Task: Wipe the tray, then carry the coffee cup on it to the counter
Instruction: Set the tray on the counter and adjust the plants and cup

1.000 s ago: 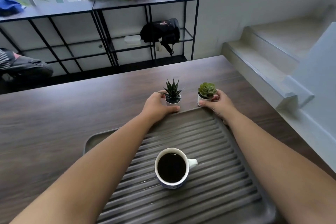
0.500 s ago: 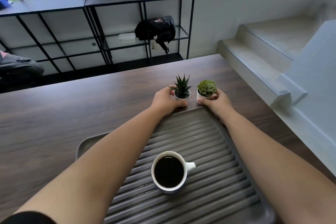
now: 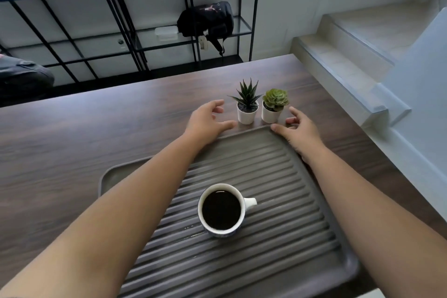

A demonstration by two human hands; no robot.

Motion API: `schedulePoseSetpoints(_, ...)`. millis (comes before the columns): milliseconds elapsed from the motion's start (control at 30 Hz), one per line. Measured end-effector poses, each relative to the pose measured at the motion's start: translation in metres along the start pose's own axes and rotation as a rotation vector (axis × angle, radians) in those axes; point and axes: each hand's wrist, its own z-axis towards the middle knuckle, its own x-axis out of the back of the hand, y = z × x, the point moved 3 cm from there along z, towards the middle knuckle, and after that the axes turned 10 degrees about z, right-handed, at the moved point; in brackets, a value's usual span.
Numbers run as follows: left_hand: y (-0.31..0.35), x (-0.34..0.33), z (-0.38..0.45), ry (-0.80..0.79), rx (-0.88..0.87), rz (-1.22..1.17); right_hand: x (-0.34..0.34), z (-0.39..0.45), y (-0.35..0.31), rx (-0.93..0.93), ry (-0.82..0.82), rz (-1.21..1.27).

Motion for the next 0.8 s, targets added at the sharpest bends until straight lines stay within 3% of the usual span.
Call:
schedulePoseSetpoints(133,-0.059,0.050,-0.063,0.132,0.025,0.185,0.024,-0.045,0.011,0.031,0.019,-0.111)
schedulePoseSetpoints(300,-0.131,0.108,-0.168,0.349,0.241,0.343,0.044,-0.098,0.020,0.135,-0.063,-0.260)
schedulePoseSetpoints(433,-0.153,0.111,-0.227,0.382,0.355,0.278,0.048,-0.116,0.022,0.160,-0.057,-0.269)
schedulePoseSetpoints(600,-0.161,0.103,-0.252,0.451,0.446,0.113,0.039,-0.123,0.020,0.171,-0.051,-0.271)
schedulePoseSetpoints(800,-0.167,0.105,-0.243,0.484,0.412,0.203,0.029,-0.119,0.015,0.178,-0.035,-0.307)
